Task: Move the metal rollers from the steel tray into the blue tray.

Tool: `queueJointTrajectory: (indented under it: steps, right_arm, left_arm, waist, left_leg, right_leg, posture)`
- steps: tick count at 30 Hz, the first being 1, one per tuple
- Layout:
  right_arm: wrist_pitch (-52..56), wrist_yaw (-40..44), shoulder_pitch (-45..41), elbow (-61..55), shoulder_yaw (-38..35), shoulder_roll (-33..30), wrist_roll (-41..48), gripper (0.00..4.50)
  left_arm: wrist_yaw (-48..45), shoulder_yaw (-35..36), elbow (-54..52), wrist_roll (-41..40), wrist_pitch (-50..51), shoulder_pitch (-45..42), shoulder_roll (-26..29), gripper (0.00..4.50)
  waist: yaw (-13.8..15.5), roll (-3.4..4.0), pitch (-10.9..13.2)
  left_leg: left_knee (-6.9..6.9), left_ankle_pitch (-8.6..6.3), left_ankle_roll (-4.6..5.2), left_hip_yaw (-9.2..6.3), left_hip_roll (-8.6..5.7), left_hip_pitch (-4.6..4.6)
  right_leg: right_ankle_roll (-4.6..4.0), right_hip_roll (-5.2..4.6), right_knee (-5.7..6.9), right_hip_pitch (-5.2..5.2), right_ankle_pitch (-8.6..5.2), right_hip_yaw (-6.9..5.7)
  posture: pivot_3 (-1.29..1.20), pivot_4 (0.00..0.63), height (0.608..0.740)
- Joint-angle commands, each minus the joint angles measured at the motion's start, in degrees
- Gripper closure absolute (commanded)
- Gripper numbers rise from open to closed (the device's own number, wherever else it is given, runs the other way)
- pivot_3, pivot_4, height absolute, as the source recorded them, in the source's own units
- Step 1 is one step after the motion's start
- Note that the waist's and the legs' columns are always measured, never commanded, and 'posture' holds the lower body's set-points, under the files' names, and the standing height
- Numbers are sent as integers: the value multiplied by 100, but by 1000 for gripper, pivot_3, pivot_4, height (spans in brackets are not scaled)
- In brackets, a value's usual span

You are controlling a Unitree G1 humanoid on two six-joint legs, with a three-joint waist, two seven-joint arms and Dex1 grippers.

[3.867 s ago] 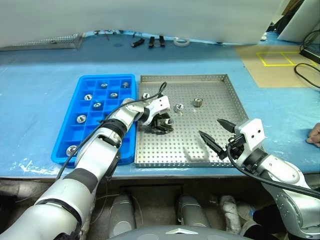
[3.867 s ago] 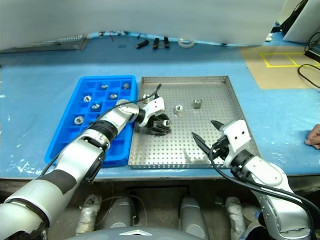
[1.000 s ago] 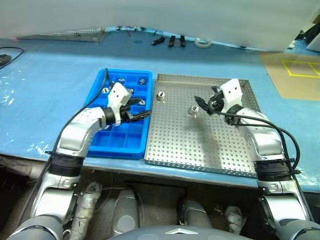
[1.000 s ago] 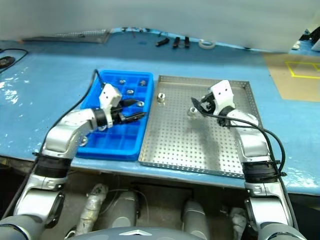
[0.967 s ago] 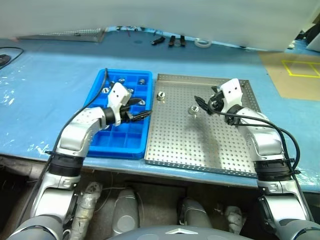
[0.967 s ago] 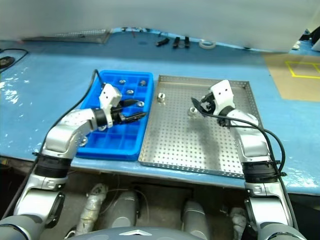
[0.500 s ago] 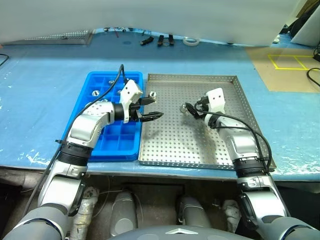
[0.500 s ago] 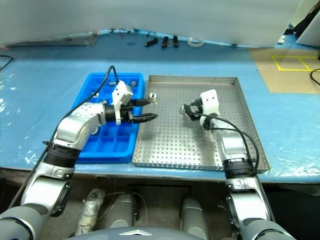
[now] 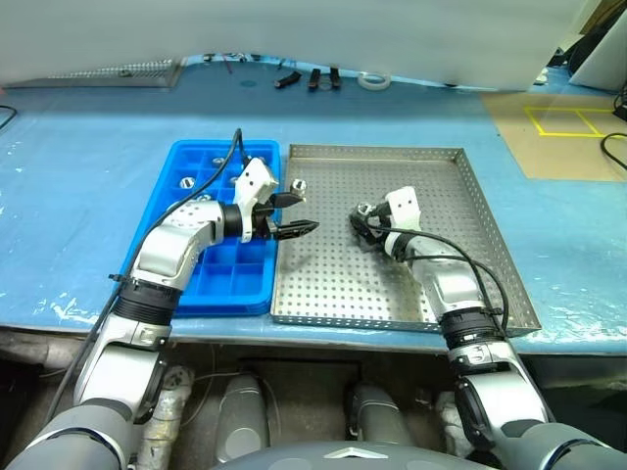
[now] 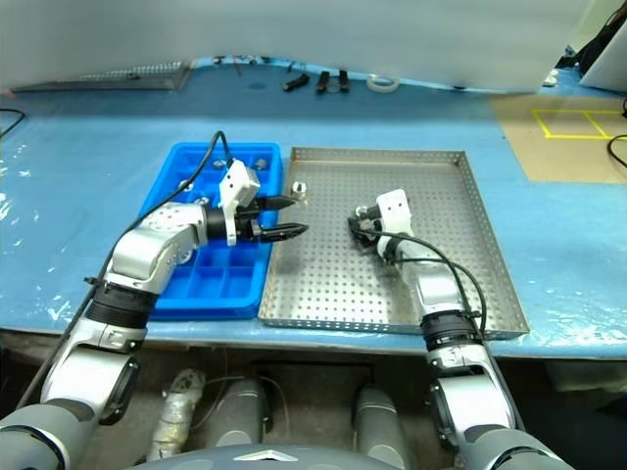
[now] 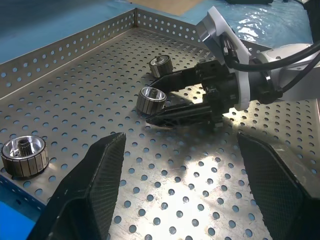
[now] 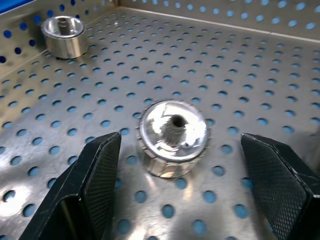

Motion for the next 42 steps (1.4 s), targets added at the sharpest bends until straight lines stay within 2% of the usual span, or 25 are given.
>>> queueJointTrajectory:
  steps: [1,4,10,13,18,22,26,31,35,42]
  right_arm:
    - [-180,69,-11,-80,12,75,3,464]
    - [-260,34,-55,-50,-39,108,-3,1058]
    - [-386,110,-42,-103,-94,139,72,2857]
    - [-351,151,19,-256,-84,138,90,2904]
    - [-37,625,222,-1137,-45,-92,285,2904]
    - [555,1406,217,-2215,173,-410,694,2904]
    - [884,2073,73,-2743,498,-542,989,2904]
    - [781,2409,-272,-2452,855,-349,940,2904]
    - [410,2370,-776,-1614,1043,37,690,2904]
    - [161,2751,-976,-963,1352,157,444,2904]
  left_arm:
    - [40,54,-273,-23,5,28,86,762]
    - [55,69,-299,-29,11,50,116,736]
    - [93,59,-302,-41,16,71,141,736]
    - [53,50,-373,-86,123,107,203,736]
    - [-120,173,-642,-253,344,295,504,736]
    - [-14,403,-860,-311,369,537,755,736]
    - [123,676,-1226,-411,433,919,956,736]
    - [479,1021,-1784,-488,589,1529,1106,736]
    - [852,1427,-2364,-579,759,2276,1198,736]
    - [1383,1912,-3088,-837,1051,3131,1133,736]
  waist:
    - [1,0,0]
    - [2,0,0]
    - [1,0,0]
    - [1,0,0]
    - [4,0,0]
    - [20,0,0]
    - [31,0,0]
    - [150,0,0]
    - [244,-1,1]
    - [593,-1,1]
  left_leg:
    - [0,0,0,0,0,0]
    - [-1,0,0,0,1,0]
    - [-1,0,0,0,0,0]
    - [-2,0,0,0,1,0]
    - [-8,0,0,0,2,0]
    - [-9,-1,1,-1,2,0]
    - [-13,0,0,-2,8,7]
    - [-16,-1,0,-3,8,4]
    - [-17,-3,3,-6,7,-3]
    - [-26,-9,12,-17,11,-22]
  right_leg:
    - [0,0,0,0,0,0]
    - [0,0,0,0,0,-1]
    - [0,0,0,0,0,-1]
    - [-1,0,0,0,0,-1]
    - [0,0,-3,-1,0,-2]
    - [0,0,-4,-1,0,-3]
    - [-3,0,-4,-1,-2,-2]
    - [-9,-3,-4,-5,-6,-6]
    - [-13,-6,-3,-11,-8,-10]
    - [-20,-5,-8,-17,-15,-26]
  posture:
    - [-32,150,740]
    - [-28,150,740]
    - [-27,150,740]
    - [-28,150,740]
    - [-25,150,740]
    - [24,150,740]
    - [109,150,740]
    - [206,150,740]
    - [292,150,740]
    - [375,150,740]
